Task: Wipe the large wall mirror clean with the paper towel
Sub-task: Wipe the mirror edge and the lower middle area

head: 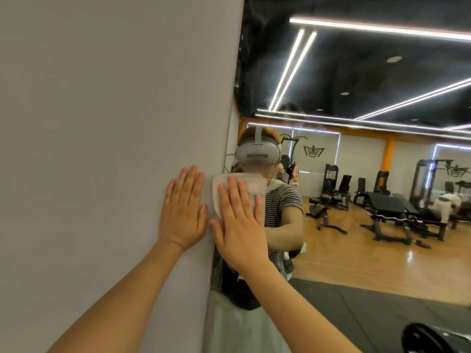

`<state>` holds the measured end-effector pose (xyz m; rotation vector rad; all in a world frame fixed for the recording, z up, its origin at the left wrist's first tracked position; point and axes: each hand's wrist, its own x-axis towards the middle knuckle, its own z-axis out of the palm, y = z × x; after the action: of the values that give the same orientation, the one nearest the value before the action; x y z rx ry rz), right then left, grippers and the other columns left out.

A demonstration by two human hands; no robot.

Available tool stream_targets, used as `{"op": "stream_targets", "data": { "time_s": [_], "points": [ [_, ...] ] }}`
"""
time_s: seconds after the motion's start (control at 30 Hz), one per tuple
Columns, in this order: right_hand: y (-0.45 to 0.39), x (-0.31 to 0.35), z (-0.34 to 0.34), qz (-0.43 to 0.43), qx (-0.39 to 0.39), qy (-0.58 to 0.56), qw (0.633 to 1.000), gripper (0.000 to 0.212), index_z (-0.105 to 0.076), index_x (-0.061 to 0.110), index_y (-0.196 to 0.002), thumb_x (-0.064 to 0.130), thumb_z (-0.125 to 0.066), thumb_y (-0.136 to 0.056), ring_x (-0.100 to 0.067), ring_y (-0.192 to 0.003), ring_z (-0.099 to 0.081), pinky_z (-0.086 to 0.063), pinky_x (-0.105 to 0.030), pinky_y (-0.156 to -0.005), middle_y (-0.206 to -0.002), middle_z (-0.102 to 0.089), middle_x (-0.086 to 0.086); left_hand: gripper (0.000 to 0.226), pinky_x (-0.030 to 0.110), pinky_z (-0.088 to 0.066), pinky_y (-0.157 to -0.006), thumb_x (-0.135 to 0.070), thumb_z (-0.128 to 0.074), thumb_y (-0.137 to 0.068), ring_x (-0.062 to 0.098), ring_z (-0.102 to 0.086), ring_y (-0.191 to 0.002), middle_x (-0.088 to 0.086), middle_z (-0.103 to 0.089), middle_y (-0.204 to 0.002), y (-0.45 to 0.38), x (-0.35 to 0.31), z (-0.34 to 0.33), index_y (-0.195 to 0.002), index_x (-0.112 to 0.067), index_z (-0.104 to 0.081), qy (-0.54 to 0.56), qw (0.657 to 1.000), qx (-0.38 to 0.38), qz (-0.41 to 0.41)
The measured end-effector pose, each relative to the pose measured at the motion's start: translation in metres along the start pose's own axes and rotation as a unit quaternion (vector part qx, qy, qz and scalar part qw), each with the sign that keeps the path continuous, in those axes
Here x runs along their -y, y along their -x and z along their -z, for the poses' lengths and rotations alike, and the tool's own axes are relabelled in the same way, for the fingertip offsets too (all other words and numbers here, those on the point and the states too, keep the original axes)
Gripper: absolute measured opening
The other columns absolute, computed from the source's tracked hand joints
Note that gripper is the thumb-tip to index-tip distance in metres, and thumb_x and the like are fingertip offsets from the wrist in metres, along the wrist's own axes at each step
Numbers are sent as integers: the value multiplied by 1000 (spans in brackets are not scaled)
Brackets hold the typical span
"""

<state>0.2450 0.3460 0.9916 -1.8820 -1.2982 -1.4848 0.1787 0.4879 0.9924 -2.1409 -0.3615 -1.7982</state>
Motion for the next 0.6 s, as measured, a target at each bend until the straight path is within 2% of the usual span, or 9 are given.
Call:
{"op": "stream_targets", "data": {
  "time_s": [0.07, 0.13, 0.23, 0.33, 0.4, 0.5, 0.53, 0.6],
  "points": [
    [7, -9, 15, 27, 20, -45, 998, 66, -19, 12, -151, 34, -38, -92, -20, -148, -11, -7, -44, -118, -159, -20, -8, 65, 35, 0, -120, -27, -32, -90, 13, 8, -149, 20, -26, -153, -1, 0, 1, -149, -2, -20, 1, 1000, -1, 1],
    [18, -31, 33, 29, 8, -41, 999, 65, -21, 13, -151, 28, -38, -90, -19, -148, -11, -5, -42, -119, -158, -19, -6, 63, 34, 0, -120, -27, -32, -91, 12, 7, -149, 22, -30, -151, -3, -1, 3, -147, -1, -23, 8, 1000, -3, 1],
    [26, -82, 55, -69, -46, 0, 997, 60, -26, 11, -151, 27, -35, -93, -16, -148, -8, 6, -35, -121, -158, -20, -6, 61, 34, -1, -120, -26, -32, -91, 11, 6, -149, 24, -34, -149, -2, -2, 5, -146, 0, -25, 15, 1000, 3, 11],
    [28, -129, 66, -150, -62, 33, 986, 60, -19, 9, -151, 31, -30, -97, -19, -147, -8, 4, -35, -119, -158, -18, -9, 60, 33, -1, -120, -24, -33, -90, 19, -5, -149, 25, -36, -148, -3, -4, 9, -145, -1, -27, 37, 999, 18, 18],
    [32, -146, 60, -143, -49, 61, 987, 59, -19, 8, -150, 35, -27, -98, -21, -147, -10, -1, -40, -118, -158, -18, -10, 60, 28, 0, -120, -20, -34, -87, 29, -20, -142, 27, -39, -146, -5, -7, 13, -143, 2, -34, 69, 997, 11, 40],
    [36, -154, 47, -133, -62, 86, 985, 60, -17, 8, -150, 37, -27, -98, -23, -147, -12, -2, -44, -118, -158, -19, -8, 59, 23, -1, -118, -17, -31, -86, 31, -29, -136, 25, -41, -145, -7, -29, 25, -140, 6, -40, 146, 982, -13, 117],
    [36, -154, 45, -134, -66, 88, 985, 60, -17, 8, -150, 37, -27, -98, -23, -147, -12, -1, -44, -118, -158, -20, -8, 59, 26, -3, -119, -18, -32, -86, 31, -29, -136, 24, -40, -146, -4, -40, 30, -141, 4, -38, 165, 978, -20, 123],
    [36, -155, 44, -134, -72, 86, 985, 61, -17, 9, -151, 37, -27, -98, -21, -148, -11, 0, -44, -119, -158, -22, -8, 57, 32, -3, -120, -18, -34, -87, 31, -26, -139, 21, -35, -148, 2, -66, 34, -141, -1, -34, 167, 983, -20, 74]
  ]
}}
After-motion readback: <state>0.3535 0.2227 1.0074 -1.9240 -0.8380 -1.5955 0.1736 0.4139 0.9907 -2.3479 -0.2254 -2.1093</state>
